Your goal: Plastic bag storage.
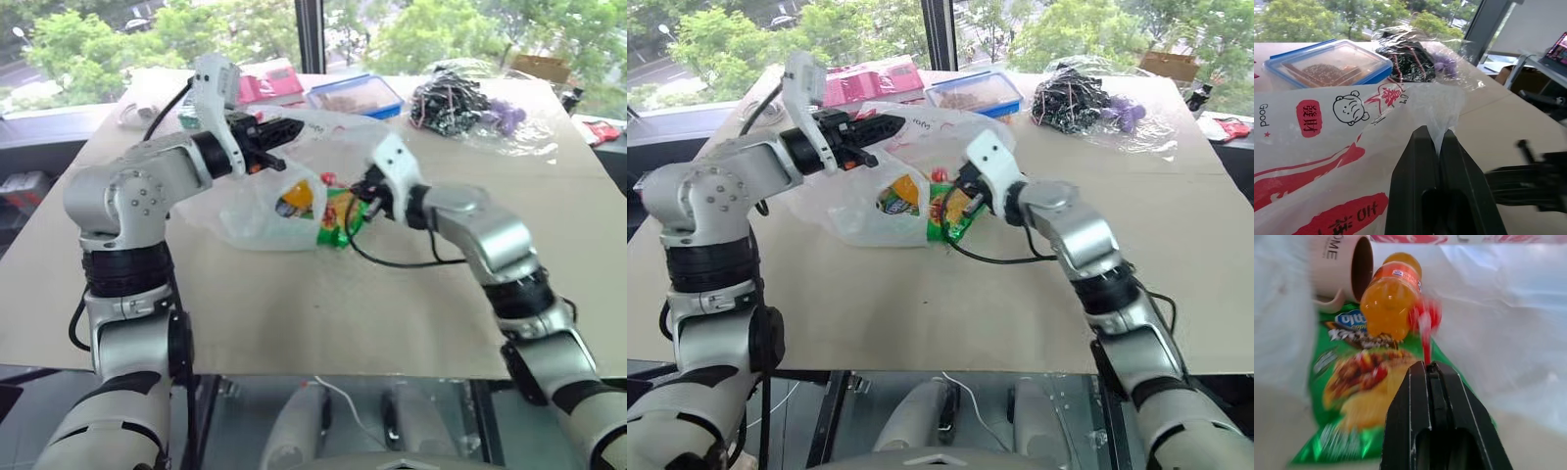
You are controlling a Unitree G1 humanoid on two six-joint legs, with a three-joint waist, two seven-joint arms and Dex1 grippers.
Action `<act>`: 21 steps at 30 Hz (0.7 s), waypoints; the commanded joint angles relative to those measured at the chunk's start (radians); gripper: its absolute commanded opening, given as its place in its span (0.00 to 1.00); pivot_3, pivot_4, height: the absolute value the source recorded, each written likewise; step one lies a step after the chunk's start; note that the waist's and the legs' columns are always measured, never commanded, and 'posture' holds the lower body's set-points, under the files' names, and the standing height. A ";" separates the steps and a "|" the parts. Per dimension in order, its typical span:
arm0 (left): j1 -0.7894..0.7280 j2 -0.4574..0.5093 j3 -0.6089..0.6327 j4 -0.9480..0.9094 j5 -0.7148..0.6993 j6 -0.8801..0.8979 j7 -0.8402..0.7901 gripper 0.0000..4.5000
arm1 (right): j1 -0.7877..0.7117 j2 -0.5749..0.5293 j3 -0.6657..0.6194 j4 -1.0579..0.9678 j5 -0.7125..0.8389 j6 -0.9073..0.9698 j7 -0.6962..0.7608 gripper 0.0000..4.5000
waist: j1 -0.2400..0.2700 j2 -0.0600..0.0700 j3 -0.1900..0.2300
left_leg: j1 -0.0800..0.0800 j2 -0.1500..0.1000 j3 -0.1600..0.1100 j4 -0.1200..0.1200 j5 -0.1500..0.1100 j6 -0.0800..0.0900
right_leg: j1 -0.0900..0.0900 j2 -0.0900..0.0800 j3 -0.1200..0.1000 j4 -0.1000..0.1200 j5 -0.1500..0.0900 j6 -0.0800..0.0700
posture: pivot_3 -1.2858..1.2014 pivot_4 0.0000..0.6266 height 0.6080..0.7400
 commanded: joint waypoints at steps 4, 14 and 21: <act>0.012 0.019 0.075 -0.078 -0.072 0.034 0.018 0.00 | -0.252 0.186 0.030 0.522 -0.114 -0.409 0.030 0.19 | -0.008 0.000 0.000 | -0.001 0.000 0.000 -0.001 0.000 0.000 | -0.002 0.001 0.000 0.000 0.000 0.000 | 0.52 0.24 0.94; 0.028 0.014 0.110 -0.018 -0.072 0.018 0.075 0.00 | -0.066 -0.011 -0.110 -0.038 -0.017 -0.190 0.140 0.83 | 0.020 0.000 0.000 | -0.004 -0.002 -0.003 -0.001 0.000 0.000 | -0.003 -0.002 -0.003 -0.001 0.000 0.000 | 0.52 0.24 0.94; 0.019 0.019 0.082 0.021 -0.067 -0.007 0.039 0.00 | 0.025 -0.122 -0.211 -0.237 -0.007 0.163 0.006 0.83 | 0.007 0.000 0.000 | 0.000 0.002 -0.001 -0.001 0.000 0.000 | -0.002 -0.002 -0.001 0.002 0.000 0.000 | 0.52 0.24 0.94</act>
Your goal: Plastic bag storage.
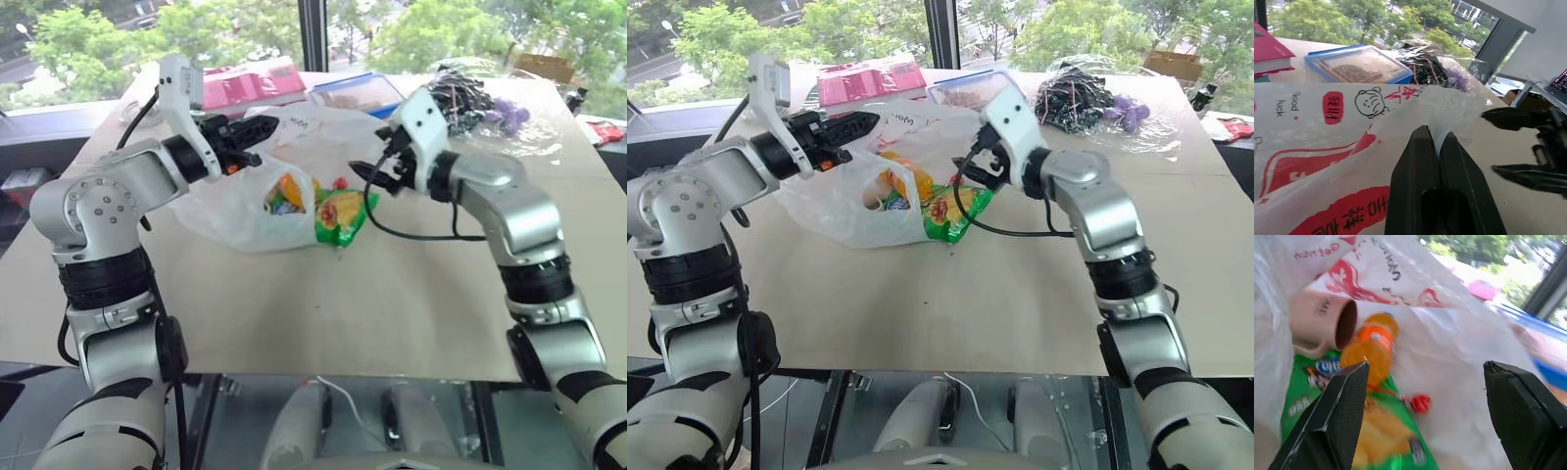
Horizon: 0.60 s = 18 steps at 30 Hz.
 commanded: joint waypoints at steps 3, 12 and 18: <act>-0.030 0.017 -0.022 0.007 0.002 -0.038 -0.038 0.00 | -0.058 0.048 -0.063 0.097 0.002 0.073 -0.109 0.83 | -0.010 0.000 0.000 | 0.000 0.000 0.000 0.000 0.000 0.000 | 0.000 0.000 0.000 0.001 0.000 -0.001 | 0.52 0.24 0.94; -0.017 0.057 -0.056 -0.034 0.007 -0.027 -0.065 0.00 | -0.220 0.169 -0.110 0.612 -0.009 -0.191 -0.153 0.72 | -0.014 0.000 0.000 | -0.001 -0.001 0.001 -0.001 0.001 -0.001 | 0.000 0.002 0.001 -0.001 0.001 -0.001 | 0.52 0.24 0.94; 0.003 0.113 -0.056 -0.056 0.001 -0.014 -0.096 0.28 | -0.256 0.152 -0.132 0.733 -0.006 -0.265 -0.122 0.15 | -0.016 0.000 0.000 | -0.002 -0.002 0.001 -0.002 0.001 -0.001 | -0.001 0.002 0.001 -0.002 0.001 -0.001 | 0.52 0.24 0.94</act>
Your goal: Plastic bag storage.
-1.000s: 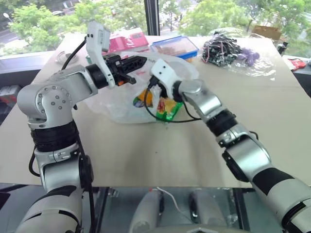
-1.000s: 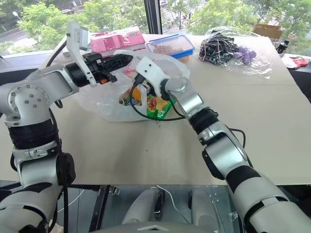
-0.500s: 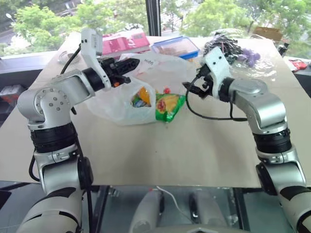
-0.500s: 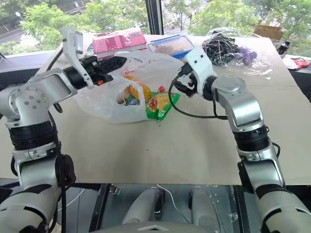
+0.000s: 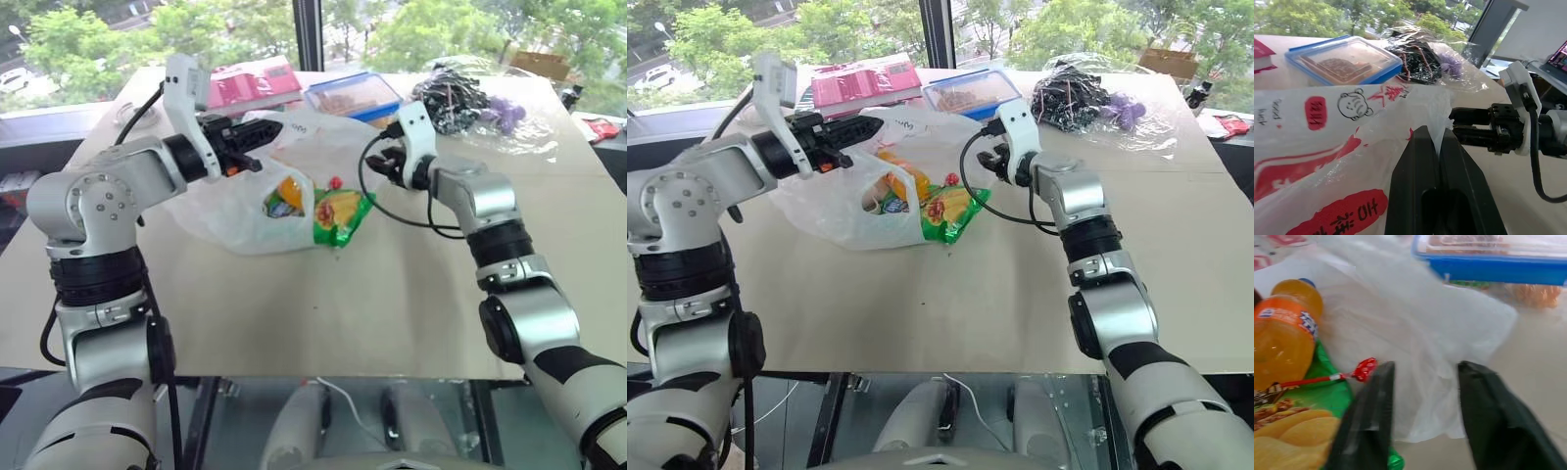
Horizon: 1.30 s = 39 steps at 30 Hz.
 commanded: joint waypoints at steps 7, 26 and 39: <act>0.033 0.143 0.023 -0.056 -0.042 0.049 -0.132 0.47 | -0.009 -0.043 -0.019 -0.063 -0.003 -0.051 0.040 0.00 | -0.006 0.000 0.000 | 0.000 0.001 0.001 0.000 0.000 0.000 | -0.001 0.001 0.001 0.001 0.000 0.000 | 0.52 0.24 0.94; 0.329 0.276 0.054 -0.415 -0.343 0.265 -0.231 0.86 | 0.049 -0.054 -0.066 -0.154 0.036 0.062 0.019 0.73 | -0.001 0.000 0.000 | 0.000 0.002 0.001 -0.001 0.000 0.000 | -0.001 -0.003 0.003 0.001 0.000 0.000 | 0.52 0.24 0.94; 0.374 -0.018 -0.139 -0.485 -0.210 0.247 0.174 0.86 | -0.158 0.010 -0.113 0.364 0.012 -0.208 -0.014 0.73 | 0.003 0.000 0.000 | 0.001 0.000 0.001 -0.001 0.000 0.000 | 0.001 -0.001 0.001 0.000 0.000 0.000 | 0.52 0.24 0.94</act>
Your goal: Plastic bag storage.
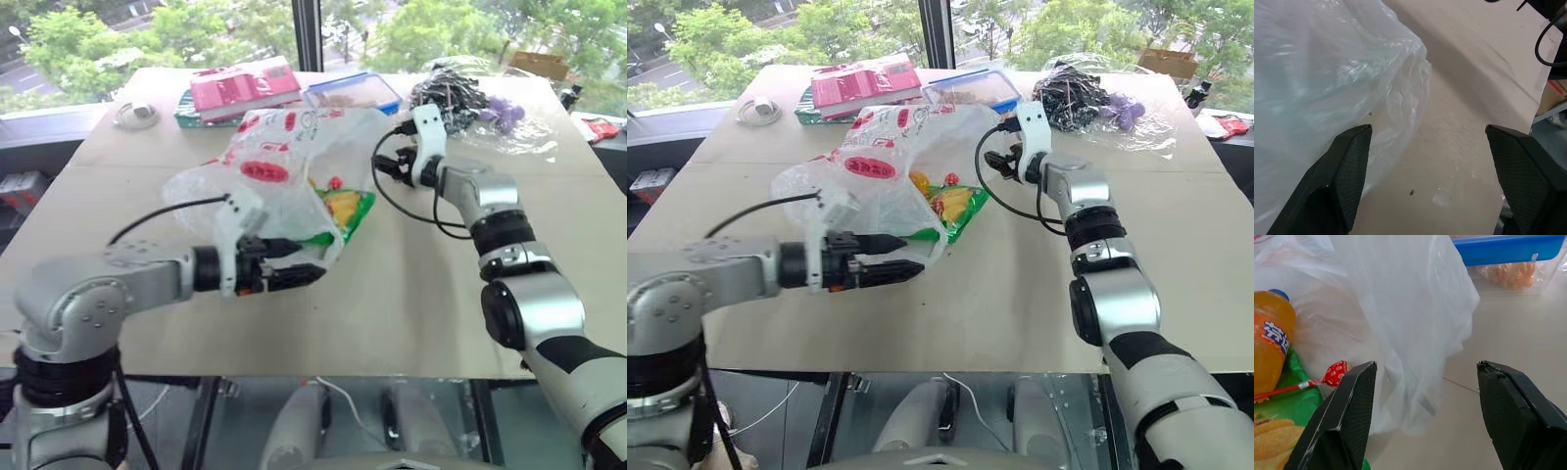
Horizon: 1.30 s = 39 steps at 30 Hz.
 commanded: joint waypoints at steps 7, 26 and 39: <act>-0.053 -0.147 -0.168 0.044 0.158 -0.084 0.114 0.74 | -0.121 0.009 -0.042 0.252 -0.027 -0.189 -0.041 0.61 | -0.004 0.000 0.000 | 0.000 0.001 0.000 0.000 0.000 0.000 | 0.000 0.002 0.001 0.000 0.000 0.000 | 0.52 0.24 0.94; -0.287 0.059 0.197 0.543 -0.828 -0.150 0.243 0.00 | -0.010 -0.253 -0.182 -0.410 0.304 0.450 0.368 0.00 | 0.004 0.000 0.000 | -0.001 0.001 -0.003 0.002 -0.003 0.004 | 0.001 -0.003 -0.003 0.000 0.000 0.000 | 0.52 0.24 0.94; -1.058 0.046 0.114 1.396 -0.175 -0.583 0.105 0.00 | -0.522 -0.444 -0.550 -0.062 0.513 0.397 0.081 0.00 | 0.027 -0.002 0.005 | -0.009 -0.005 -0.002 -0.003 -0.001 0.003 | -0.003 -0.002 -0.004 -0.012 0.000 0.001 | 0.52 0.24 0.94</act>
